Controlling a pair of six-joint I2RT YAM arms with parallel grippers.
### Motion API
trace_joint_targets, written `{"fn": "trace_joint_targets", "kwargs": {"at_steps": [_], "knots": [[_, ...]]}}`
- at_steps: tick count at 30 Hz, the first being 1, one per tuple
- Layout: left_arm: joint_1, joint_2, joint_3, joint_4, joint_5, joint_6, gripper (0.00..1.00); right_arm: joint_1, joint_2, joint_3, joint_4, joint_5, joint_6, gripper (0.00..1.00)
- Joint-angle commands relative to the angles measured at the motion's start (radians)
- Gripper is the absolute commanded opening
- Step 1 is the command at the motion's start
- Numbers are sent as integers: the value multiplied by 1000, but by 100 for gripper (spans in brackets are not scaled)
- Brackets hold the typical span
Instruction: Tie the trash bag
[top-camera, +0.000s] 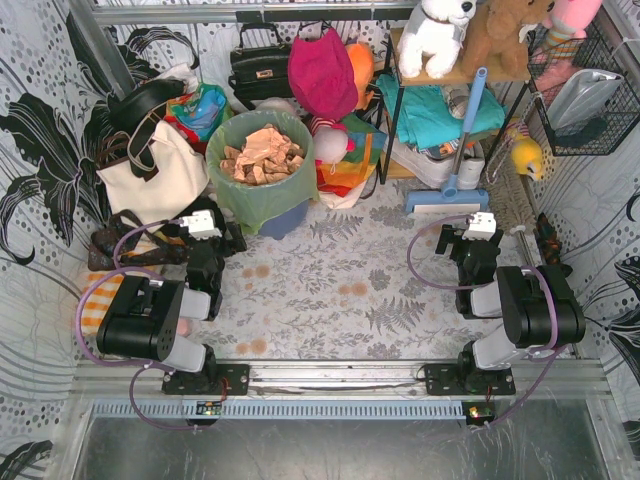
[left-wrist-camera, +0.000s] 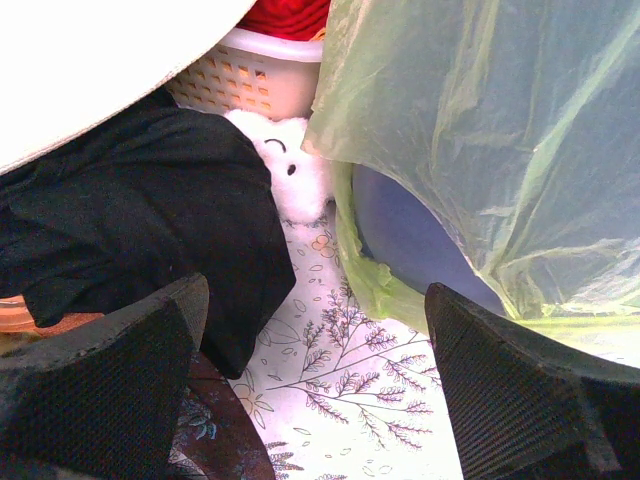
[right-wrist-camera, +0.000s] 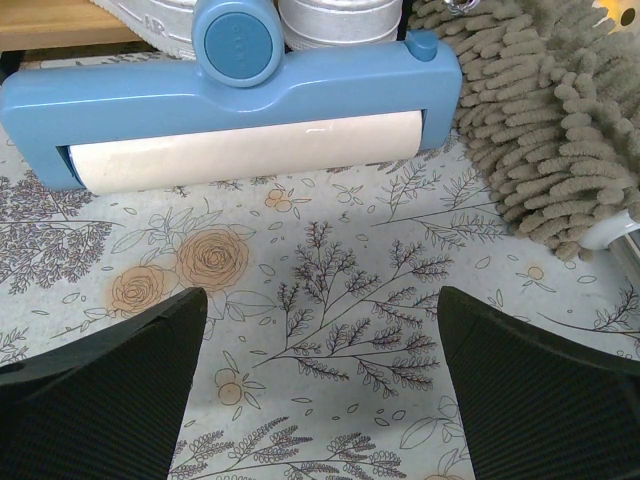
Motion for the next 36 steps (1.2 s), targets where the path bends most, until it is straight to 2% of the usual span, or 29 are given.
{"fn": "trace_joint_targets", "kwargs": {"at_steps": [1,36], "knots": [[9,1,12,44,7,-1,98,-7,3,-1,43,-14,-6,97],[13,-6,18,28,-12,-1,98,-8,3,1,43,-7,-8,97]]}}
